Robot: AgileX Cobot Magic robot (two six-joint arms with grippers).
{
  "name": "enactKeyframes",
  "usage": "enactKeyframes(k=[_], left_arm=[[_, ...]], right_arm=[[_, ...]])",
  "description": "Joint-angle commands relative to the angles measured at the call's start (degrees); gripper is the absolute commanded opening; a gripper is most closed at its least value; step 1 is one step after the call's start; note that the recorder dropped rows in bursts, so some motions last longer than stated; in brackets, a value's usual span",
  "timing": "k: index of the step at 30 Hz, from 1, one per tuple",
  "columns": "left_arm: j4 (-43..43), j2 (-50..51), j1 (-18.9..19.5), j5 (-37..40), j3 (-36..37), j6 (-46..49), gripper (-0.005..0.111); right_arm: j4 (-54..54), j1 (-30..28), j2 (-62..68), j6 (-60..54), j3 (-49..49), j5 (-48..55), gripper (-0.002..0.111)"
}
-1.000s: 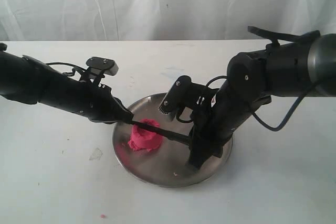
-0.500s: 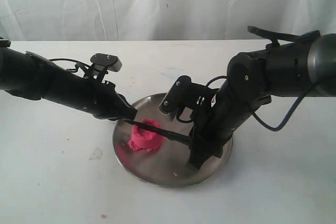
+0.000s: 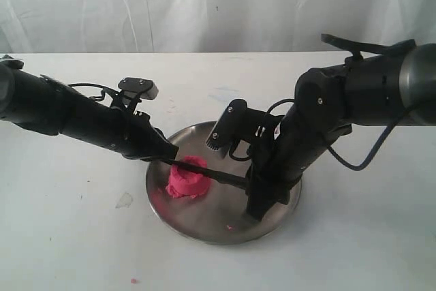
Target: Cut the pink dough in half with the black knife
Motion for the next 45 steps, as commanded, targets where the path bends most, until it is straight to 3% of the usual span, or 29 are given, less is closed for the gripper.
enactKeyframes(k=[1, 33, 41, 45], left_arm=[[1.03, 0.06, 0.01, 1.31, 0.39, -0.24, 0.0], [2.29, 0.73, 0.01, 0.21, 0.4, -0.49, 0.0], [2.29, -5.71, 0.01, -3.4, 0.41, 0.63, 0.0], [2.29, -9.0, 0.01, 0.41, 0.41, 0.54, 0.0]], right_arm=[[0.27, -0.15, -0.12, -0.51, 0.25, 0.17, 0.0], [0.27, -0.15, 1.6, -0.51, 0.25, 0.54, 0.0], [0.27, -0.15, 1.6, -0.51, 0.25, 0.54, 0.0], [0.27, -0.15, 1.6, -0.51, 0.25, 0.54, 0.0]])
